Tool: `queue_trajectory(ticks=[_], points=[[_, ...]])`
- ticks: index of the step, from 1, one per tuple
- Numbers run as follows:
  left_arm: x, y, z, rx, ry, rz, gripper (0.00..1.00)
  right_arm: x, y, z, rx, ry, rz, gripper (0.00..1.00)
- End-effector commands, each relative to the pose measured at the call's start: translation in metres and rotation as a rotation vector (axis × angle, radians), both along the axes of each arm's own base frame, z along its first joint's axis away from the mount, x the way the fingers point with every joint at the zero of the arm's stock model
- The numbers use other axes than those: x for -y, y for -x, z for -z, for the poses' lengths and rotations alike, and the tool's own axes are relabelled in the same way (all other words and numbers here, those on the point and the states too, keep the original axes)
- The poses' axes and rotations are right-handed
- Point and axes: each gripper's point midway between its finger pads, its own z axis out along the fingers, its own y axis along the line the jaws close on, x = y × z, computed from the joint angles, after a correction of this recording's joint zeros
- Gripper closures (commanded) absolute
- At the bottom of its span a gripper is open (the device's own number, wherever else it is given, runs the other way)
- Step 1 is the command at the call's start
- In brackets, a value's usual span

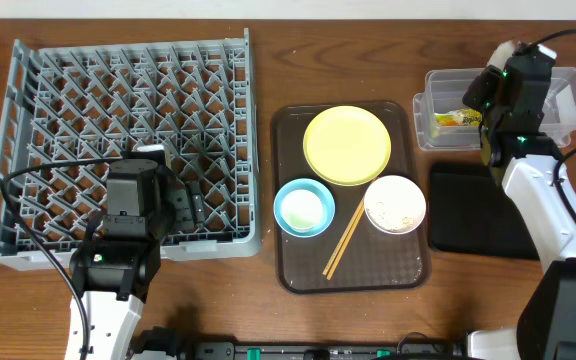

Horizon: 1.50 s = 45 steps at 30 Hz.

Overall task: Sort waste into correct bins and load items into the dishwasher rack
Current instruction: 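Carry the tissue with the right gripper and release it into the clear bin, then lower the right gripper to the white rice bowl rim and grasp it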

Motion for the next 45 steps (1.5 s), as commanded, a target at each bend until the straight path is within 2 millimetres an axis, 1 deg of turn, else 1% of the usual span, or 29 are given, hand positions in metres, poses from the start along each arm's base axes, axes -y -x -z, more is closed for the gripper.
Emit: queue_trajectory(ticks=[1, 5, 7, 9, 11, 13, 16, 19, 23, 25, 28, 31, 32, 34, 36, 39, 45], points=[[-0.002, -0.003, -0.006, 0.014, 0.0, -0.012, 0.14, 0.001, -0.001, 0.003, 0.0, -0.028, 0.007, 0.43], [-0.002, -0.002, -0.005, 0.012, 0.0, -0.012, 0.14, 0.0, -0.001, 0.004, -0.004, -0.029, 0.005, 0.43], [-0.002, -0.002, -0.005, 0.01, 0.0, -0.012, 0.14, -0.005, -0.001, 0.005, -0.011, -0.037, -0.021, 0.46], [-0.002, -0.002, -0.005, 0.009, 0.0, -0.012, 0.14, -0.02, -0.002, 0.007, -0.025, -0.031, -0.121, 0.49], [-0.002, -0.002, -0.005, 0.009, 0.0, -0.012, 0.14, -0.043, -0.002, 0.007, -0.033, -0.02, -0.282, 0.53], [-0.002, -0.002, -0.005, 0.008, 0.0, -0.012, 0.14, -0.062, 0.003, 0.006, -0.045, -0.009, -0.399, 0.54], [-0.002, -0.002, -0.004, 0.006, 0.0, -0.012, 0.14, -0.077, 0.017, 0.006, -0.087, 0.021, -0.467, 0.53], [-0.002, -0.003, -0.002, -0.001, -0.001, -0.012, 0.14, -0.095, 0.034, 0.003, -0.13, 0.056, -0.535, 0.51], [-0.002, -0.003, 0.0, -0.011, -0.001, -0.012, 0.14, -0.131, 0.07, 0.01, -0.236, 0.071, -0.651, 0.49], [-0.002, -0.003, 0.0, -0.011, -0.001, -0.012, 0.14, -0.15, 0.09, 0.019, -0.306, 0.059, -0.708, 0.48], [-0.002, -0.003, 0.0, -0.011, -0.001, -0.012, 0.14, -0.178, 0.124, 0.038, -0.436, 0.05, -0.795, 0.47], [-0.002, -0.003, 0.0, -0.011, -0.001, -0.012, 0.14, -0.199, 0.154, 0.059, -0.563, 0.066, -0.865, 0.57], [-0.002, -0.003, 0.0, -0.011, -0.001, -0.012, 0.14, -0.203, 0.16, 0.065, -0.595, 0.071, -0.873, 0.59], [-0.002, -0.003, 0.0, -0.011, -0.001, -0.012, 0.14, -0.208, 0.171, 0.076, -0.661, 0.086, -0.855, 0.6], [-0.002, -0.003, 0.0, -0.011, -0.001, -0.012, 0.14, -0.208, 0.179, 0.088, -0.722, 0.109, -0.815, 0.6], [-0.002, -0.003, 0.001, -0.012, -0.001, -0.012, 0.14, -0.208, 0.19, 0.102, -0.798, 0.123, -0.775, 0.66], [-0.002, -0.002, 0.002, -0.02, -0.002, -0.012, 0.14, -0.207, 0.198, 0.122, -0.883, 0.095, -0.716, 0.67]])
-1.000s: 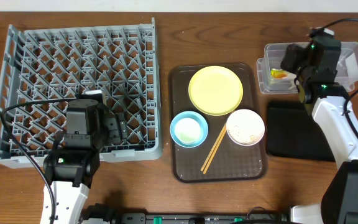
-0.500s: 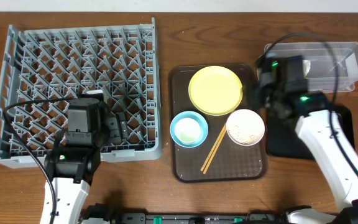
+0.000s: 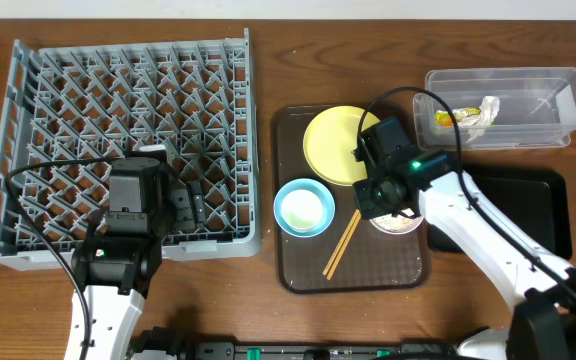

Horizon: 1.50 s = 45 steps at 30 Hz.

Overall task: Sort waste into correct bins and load items into the dishwasher rack
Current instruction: 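Lower the right gripper to the white rice bowl rim and grasp it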

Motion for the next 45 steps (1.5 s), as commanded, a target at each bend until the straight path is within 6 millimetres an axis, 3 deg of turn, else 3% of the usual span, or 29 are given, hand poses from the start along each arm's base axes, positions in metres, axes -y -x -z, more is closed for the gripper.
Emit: queue_trajectory(ticks=[1, 15, 27, 37, 45], points=[[-0.002, -0.002, -0.005, 0.008, 0.0, -0.012, 0.14, 0.002, 0.003, 0.011, -0.03, 0.036, 0.06, 0.68], [-0.002, -0.001, -0.003, 0.001, 0.0, -0.012, 0.14, -0.001, 0.028, 0.038, -0.081, 0.066, 0.026, 0.68], [-0.002, 0.0, -0.002, -0.006, -0.001, -0.012, 0.14, 0.008, 0.029, 0.063, -0.031, 0.089, 0.058, 0.8], [-0.002, 0.001, -0.002, -0.01, -0.001, -0.012, 0.14, 0.002, 0.02, 0.057, 0.002, 0.066, 0.058, 0.99], [-0.002, 0.001, -0.002, -0.01, -0.001, -0.012, 0.14, -0.01, 0.001, 0.028, 0.091, 0.005, 0.065, 0.98]])
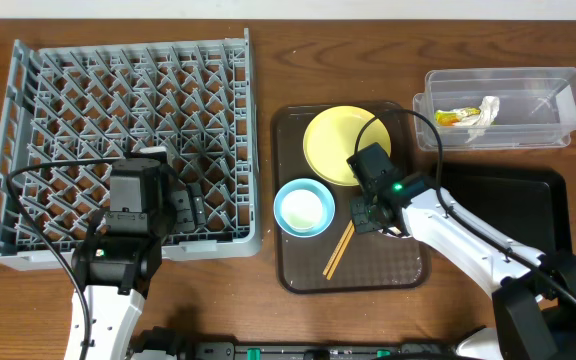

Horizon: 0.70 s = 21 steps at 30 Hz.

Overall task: Sort waste into correct bins and load items into the dishwasher rack
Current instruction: 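Lower the right gripper to the white rice bowl rim and grasp it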

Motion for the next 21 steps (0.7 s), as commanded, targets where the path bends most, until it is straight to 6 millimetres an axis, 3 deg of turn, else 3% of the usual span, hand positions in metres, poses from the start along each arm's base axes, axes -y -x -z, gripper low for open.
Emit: queue_trajectory(ticks=[1, 7, 12, 21], points=[[-0.002, -0.002, -0.004, 0.006, 0.0, -0.012, 0.14, -0.011, -0.009, -0.018, 0.051, -0.056, 0.007, 0.98], [-0.002, -0.002, -0.004, 0.006, 0.0, -0.012, 0.14, -0.007, 0.0, -0.014, 0.012, -0.034, 0.005, 0.94], [-0.002, -0.002, -0.004, 0.006, 0.0, -0.012, 0.14, -0.002, 0.008, -0.009, -0.017, -0.016, 0.005, 0.68], [-0.002, -0.002, -0.004, 0.006, 0.0, -0.012, 0.14, -0.012, -0.009, -0.014, 0.053, -0.058, 0.004, 0.66]])
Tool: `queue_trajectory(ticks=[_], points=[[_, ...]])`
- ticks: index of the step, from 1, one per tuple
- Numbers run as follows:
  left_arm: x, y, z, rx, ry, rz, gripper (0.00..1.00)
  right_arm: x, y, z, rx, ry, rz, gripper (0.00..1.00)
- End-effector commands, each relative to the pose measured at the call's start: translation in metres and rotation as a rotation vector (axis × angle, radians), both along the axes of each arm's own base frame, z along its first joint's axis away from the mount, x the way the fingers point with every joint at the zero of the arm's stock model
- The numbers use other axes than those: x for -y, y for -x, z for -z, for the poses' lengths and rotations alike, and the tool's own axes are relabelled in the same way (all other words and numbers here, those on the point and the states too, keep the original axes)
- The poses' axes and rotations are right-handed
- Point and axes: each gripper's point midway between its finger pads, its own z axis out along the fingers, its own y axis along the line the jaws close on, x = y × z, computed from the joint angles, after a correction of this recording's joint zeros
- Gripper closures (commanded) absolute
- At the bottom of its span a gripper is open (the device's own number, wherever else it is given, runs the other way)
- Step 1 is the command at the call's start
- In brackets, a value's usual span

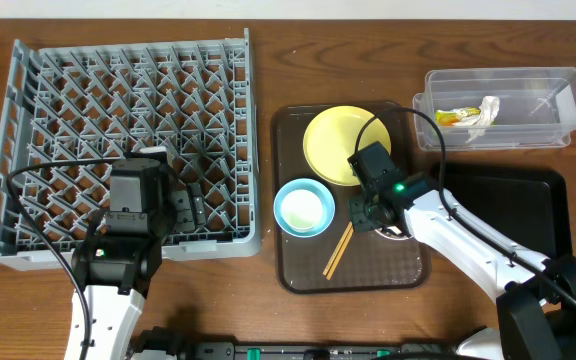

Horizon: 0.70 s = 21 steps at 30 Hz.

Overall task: Sort waste into correct bins and load items into the dishwasher rack
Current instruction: 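Lower the right gripper to the white rice bowl rim and grasp it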

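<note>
The brown tray [353, 275] carries a yellow plate [333, 140], a blue bowl [303, 208] and a pair of wooden chopsticks [336, 252]. A white bowl [400, 233] is mostly hidden under my right arm. My right gripper [364, 216] points down at the upper end of the chopsticks, with its fingers hidden beneath the wrist. The grey dishwasher rack [128, 110] fills the left side. My left gripper [194, 205] rests over the rack's front right part, fingers together and holding nothing.
A clear plastic bin [548, 105] at the back right holds a yellow-and-white wrapper [468, 115]. A black bin [538, 200] lies in front of it, partly under my right arm. Bare wooden table separates the rack from the tray.
My right gripper has shifted very slightly at the upper end of the chopsticks. Everything else is as it was, and the left arm has not moved.
My right gripper was first at the clear bin with the wrapper at its tip. Then the wrapper lay in the bin and the gripper hung over the tray between plate and white bowl. Later it stood at the chopsticks' upper end, where it remains.
</note>
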Motion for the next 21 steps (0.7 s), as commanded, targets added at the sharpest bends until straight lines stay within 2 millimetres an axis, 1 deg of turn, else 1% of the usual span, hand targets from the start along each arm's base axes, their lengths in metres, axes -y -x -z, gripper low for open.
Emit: queue_trajectory(ticks=[1, 5, 13, 16, 19, 20, 21], points=[[-0.002, -0.002, -0.004, 0.007, 0.0, -0.012, 0.14, -0.007, -0.007, -0.009, 0.043, -0.023, -0.002, 0.67], [-0.002, -0.002, -0.004, 0.007, 0.0, -0.012, 0.14, -0.007, -0.008, -0.009, 0.044, -0.024, -0.002, 0.67], [-0.002, -0.002, -0.004, 0.008, 0.0, -0.012, 0.14, -0.003, -0.001, 0.003, 0.015, -0.011, 0.009, 0.67], [-0.002, -0.002, -0.004, 0.008, 0.0, -0.012, 0.14, -0.005, -0.001, 0.003, 0.016, -0.022, 0.014, 0.71], [-0.002, -0.002, -0.004, 0.007, 0.0, -0.012, 0.14, -0.005, -0.003, 0.003, 0.021, -0.025, 0.014, 0.85], [-0.002, -0.002, -0.004, 0.008, 0.0, -0.012, 0.14, -0.005, -0.003, 0.003, 0.021, -0.024, 0.015, 0.95], [-0.002, -0.002, -0.004, 0.007, 0.0, -0.012, 0.14, -0.005, -0.003, 0.003, 0.019, -0.026, 0.025, 0.99]])
